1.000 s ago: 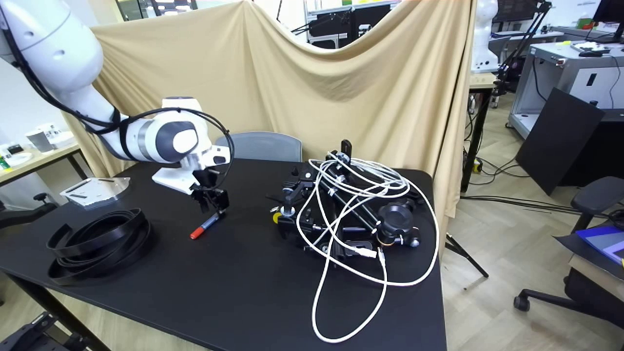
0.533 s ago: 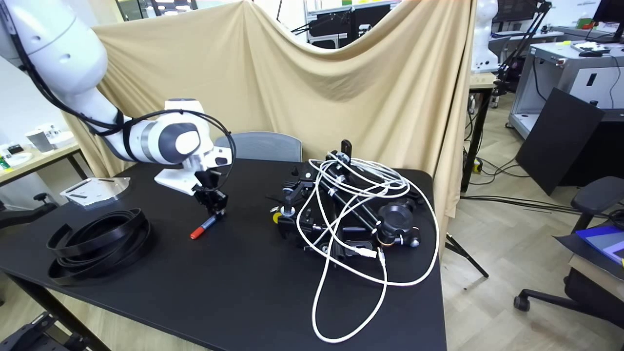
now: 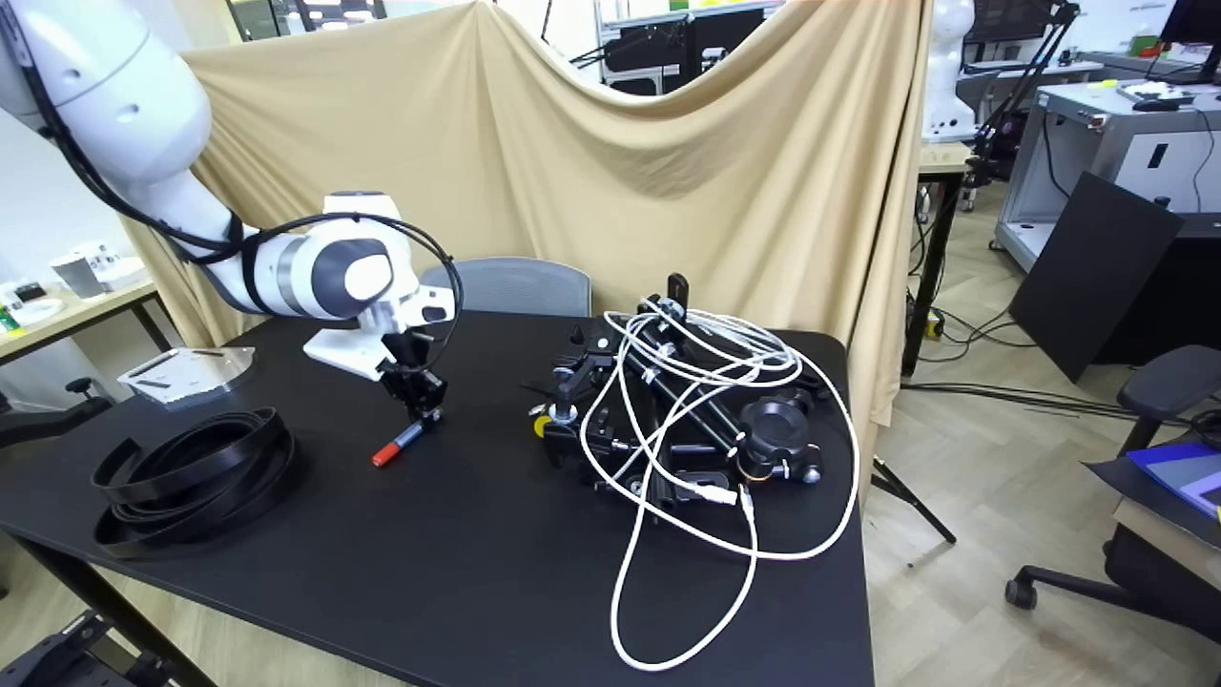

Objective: Move the marker to the left.

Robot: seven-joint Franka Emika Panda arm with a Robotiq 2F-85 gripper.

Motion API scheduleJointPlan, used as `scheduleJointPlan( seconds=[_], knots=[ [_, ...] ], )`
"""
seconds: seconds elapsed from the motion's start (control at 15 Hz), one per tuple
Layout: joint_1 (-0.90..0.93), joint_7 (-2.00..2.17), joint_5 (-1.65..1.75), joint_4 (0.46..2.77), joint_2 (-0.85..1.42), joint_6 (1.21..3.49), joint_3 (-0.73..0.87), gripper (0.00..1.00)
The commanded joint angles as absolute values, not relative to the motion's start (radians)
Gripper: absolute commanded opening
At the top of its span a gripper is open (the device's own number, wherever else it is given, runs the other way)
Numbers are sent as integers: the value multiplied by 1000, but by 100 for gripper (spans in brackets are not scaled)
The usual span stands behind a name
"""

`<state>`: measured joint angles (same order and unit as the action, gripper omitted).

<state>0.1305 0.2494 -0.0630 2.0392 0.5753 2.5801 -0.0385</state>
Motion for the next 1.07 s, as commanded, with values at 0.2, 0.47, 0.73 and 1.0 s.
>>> scheduleJointPlan(
  seconds=[0.2, 0.47, 0.73, 1.0],
  knots=[
    [152, 265, -59, 1997, 519, 2489, -32, 5],
    [158, 258, -60, 1914, 525, 2404, -42, 5],
    [168, 260, -64, 1816, 572, 2348, -52, 5],
    [191, 283, -68, 1735, 636, 2342, -60, 5]
  ],
)
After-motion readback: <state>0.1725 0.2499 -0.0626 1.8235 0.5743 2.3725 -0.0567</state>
